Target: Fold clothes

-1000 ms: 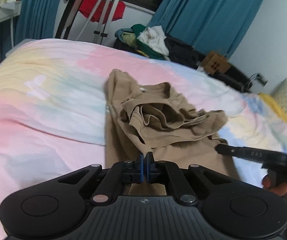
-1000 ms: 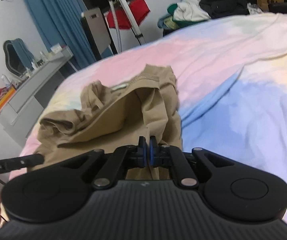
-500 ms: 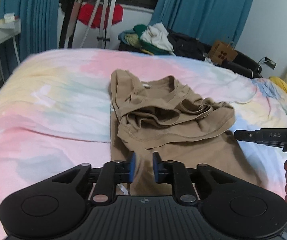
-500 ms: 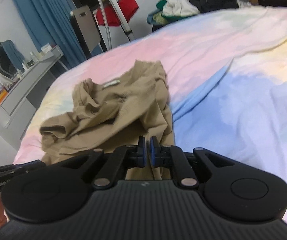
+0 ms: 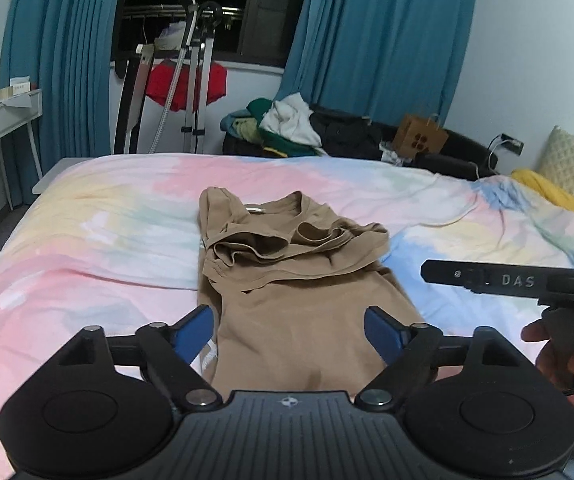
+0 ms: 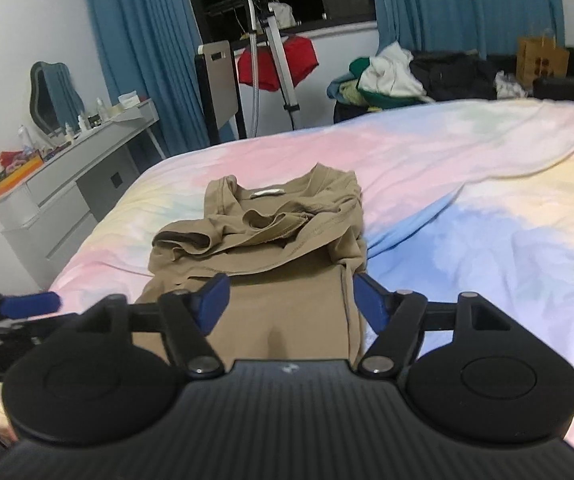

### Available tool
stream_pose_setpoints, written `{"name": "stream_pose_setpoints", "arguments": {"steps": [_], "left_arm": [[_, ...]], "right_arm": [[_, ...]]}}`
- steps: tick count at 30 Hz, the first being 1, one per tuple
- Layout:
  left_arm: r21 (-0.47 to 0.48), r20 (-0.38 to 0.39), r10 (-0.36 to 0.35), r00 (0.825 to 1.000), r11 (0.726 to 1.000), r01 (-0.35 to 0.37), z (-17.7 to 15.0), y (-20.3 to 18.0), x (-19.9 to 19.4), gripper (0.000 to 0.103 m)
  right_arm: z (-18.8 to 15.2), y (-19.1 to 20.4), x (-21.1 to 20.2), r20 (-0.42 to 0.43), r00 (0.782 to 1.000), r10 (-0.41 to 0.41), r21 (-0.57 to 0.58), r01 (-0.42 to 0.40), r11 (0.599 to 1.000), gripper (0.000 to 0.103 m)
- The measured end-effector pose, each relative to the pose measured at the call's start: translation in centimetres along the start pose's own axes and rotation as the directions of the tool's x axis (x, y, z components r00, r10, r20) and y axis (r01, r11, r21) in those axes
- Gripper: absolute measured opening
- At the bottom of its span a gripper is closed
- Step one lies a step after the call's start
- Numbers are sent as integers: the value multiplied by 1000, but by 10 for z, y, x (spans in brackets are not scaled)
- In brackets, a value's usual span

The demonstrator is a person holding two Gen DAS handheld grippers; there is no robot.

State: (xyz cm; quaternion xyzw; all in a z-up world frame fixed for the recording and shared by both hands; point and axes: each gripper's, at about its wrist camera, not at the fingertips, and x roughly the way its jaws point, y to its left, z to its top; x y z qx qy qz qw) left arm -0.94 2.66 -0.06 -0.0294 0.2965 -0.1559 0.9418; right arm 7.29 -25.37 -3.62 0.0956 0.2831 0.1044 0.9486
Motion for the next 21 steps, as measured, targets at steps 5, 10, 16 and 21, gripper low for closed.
{"name": "stream_pose_setpoints", "arguments": {"steps": [5,10,16,21], "left_arm": [[-38,-23,5,1000,999,-6,-9,2,1,100],[-90,-75,-6,997,996,-1,-13,11,14,102],[-249,-179,-107,978,967,60,-20,31,42,102],[-534,-211,-261,942,838,112,-35,60,72,99]], "right_arm": [[-9,3,-9,9,1000,-12,-4,12,1000,71],[-12,5,-8,15,1000,-28,-28,28,999,71],[-14,4,3,-25,1000,-5,-23,5,1000,71],[-18,0,7,-55,997,49,37,-47,998,71]]}}
